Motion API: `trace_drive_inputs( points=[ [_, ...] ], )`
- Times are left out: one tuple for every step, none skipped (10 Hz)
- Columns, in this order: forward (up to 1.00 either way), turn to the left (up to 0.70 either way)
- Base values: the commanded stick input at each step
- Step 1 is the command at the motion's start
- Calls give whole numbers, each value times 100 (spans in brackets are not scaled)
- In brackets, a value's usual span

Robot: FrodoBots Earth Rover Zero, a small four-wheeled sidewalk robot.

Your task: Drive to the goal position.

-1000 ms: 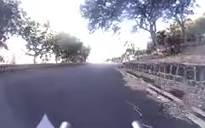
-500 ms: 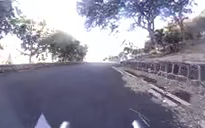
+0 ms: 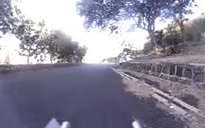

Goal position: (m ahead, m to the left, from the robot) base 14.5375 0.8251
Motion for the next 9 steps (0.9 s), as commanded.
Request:
trace_drive_inputs(
  points=[
    [50,0],
    [50,0],
    [50,0],
    [50,0],
    [50,0],
    [50,0],
    [50,0],
    [50,0],
    [50,0]
  ],
)
